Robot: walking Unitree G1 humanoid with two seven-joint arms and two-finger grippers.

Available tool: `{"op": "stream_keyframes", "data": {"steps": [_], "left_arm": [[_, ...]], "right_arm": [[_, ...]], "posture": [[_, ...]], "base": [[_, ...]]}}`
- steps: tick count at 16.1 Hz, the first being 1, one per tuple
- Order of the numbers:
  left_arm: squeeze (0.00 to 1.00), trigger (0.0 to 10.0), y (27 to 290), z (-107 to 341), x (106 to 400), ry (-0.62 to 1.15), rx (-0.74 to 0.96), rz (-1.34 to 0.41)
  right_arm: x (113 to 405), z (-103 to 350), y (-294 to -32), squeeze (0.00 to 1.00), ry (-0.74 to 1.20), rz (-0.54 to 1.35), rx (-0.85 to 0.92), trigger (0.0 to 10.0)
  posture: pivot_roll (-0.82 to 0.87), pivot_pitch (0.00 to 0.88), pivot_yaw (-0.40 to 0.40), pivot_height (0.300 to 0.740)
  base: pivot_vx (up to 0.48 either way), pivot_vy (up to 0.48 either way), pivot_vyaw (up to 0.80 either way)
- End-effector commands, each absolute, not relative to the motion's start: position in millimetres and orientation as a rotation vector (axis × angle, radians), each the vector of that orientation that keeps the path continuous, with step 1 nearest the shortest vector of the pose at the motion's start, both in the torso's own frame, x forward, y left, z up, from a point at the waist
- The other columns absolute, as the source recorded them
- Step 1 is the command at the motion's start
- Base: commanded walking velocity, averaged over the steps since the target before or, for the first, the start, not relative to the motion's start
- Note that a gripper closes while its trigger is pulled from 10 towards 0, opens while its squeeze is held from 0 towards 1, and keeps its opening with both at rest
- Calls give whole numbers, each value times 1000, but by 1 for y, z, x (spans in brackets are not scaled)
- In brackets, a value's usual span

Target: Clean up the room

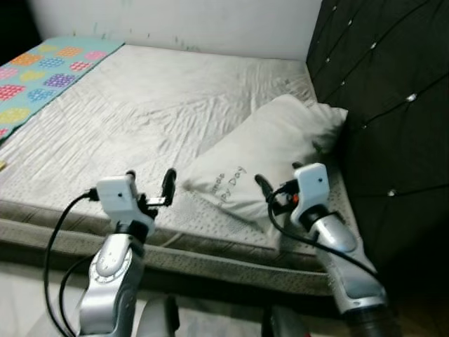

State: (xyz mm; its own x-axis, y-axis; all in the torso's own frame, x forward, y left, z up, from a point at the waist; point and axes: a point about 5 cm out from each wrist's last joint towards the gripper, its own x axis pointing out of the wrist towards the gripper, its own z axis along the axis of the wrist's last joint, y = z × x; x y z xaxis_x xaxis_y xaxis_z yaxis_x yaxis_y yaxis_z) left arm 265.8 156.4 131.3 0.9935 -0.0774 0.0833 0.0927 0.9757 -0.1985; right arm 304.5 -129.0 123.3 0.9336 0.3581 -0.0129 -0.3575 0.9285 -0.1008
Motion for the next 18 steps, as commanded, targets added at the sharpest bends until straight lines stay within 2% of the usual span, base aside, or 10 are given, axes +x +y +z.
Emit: {"op": "stream_keyframes", "data": {"steps": [1, 5, 10, 15, 18], "left_arm": [[0, 10000, 152, 134, 268, -78, -206, -105], [0, 10000, 151, 135, 269, -79, -205, -108], [0, 10000, 150, 136, 270, -84, -201, -116], [0, 10000, 150, 136, 271, -87, -199, -120], [0, 10000, 150, 136, 272, -87, -198, -121]], "right_arm": [[305, 121, -137, 0, 17, 340, -106, 10000], [306, 123, -137, 0, 0, 337, -105, 10000], [305, 125, -133, 0, -19, 362, -137, 10000], [306, 126, -132, 0, -30, 370, -144, 10000], [308, 126, -134, 0, -27, 354, -127, 10000]], "posture": [[-168, 0, -26, 618], [-168, 0, -27, 618], [-167, 0, -26, 618], [-165, 0, -27, 618], [-164, 0, -29, 618]], "base": [[0, 0, -800], [0, 0, -731], [0, 0, 0], [0, 0, 706], [0, 0, 0]]}}
